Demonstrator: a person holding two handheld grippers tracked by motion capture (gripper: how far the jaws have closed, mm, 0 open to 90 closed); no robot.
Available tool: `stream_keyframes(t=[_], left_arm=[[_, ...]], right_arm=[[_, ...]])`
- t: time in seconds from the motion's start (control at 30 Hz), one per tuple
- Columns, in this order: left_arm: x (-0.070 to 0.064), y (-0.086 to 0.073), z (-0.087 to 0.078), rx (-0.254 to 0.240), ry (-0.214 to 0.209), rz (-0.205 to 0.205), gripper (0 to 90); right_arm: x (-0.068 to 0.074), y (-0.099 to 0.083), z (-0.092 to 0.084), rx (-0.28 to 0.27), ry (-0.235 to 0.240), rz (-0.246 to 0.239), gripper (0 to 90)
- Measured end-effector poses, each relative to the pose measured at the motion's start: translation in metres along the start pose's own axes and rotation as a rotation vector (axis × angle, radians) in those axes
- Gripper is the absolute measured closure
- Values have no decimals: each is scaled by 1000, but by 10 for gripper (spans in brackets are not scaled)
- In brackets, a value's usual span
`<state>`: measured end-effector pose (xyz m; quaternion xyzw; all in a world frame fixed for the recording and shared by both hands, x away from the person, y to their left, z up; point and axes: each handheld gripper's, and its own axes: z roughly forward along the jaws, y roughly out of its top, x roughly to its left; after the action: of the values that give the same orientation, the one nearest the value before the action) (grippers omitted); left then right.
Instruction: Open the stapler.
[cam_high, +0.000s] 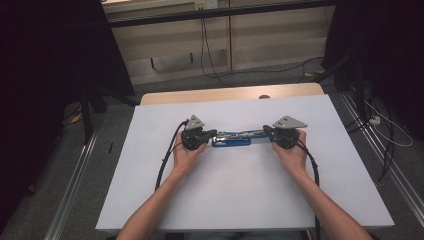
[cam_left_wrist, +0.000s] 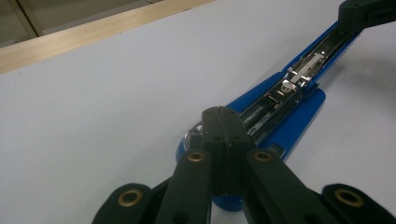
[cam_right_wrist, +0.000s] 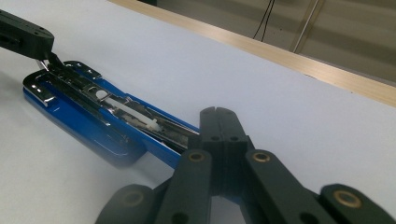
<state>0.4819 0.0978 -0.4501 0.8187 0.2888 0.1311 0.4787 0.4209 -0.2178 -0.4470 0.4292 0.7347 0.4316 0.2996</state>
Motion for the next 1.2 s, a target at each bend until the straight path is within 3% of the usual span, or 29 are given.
stream_keyframes(t=[0.27,0.5,0.77,0.93,1.07,1.1,1.13,1.17,1.2], left_arm=[[0,2,-2,-14,-1,-5,900],[-2,4,-3,-21,-1,-12,900],[-3,5,-5,-29,5,-24,891],[-3,7,-8,-53,12,-37,805],[-4,7,-8,-59,-9,-48,716],[-4,7,-8,-60,-10,-47,641],[-5,7,-8,-63,0,-42,641],[-7,8,-8,-69,28,-34,539],[-7,8,-8,-69,28,-34,481]], right_arm=[[-2,1,0,-13,3,11,900],[-9,-1,-3,-33,5,60,900],[-10,2,-4,-50,10,63,869],[-9,4,-4,-66,21,67,814],[-8,4,-4,-61,17,79,678],[-8,4,-4,-59,23,92,583],[-8,4,-4,-59,23,92,583],[-7,4,-4,-60,24,98,497],[-7,4,-4,-60,24,98,497]])
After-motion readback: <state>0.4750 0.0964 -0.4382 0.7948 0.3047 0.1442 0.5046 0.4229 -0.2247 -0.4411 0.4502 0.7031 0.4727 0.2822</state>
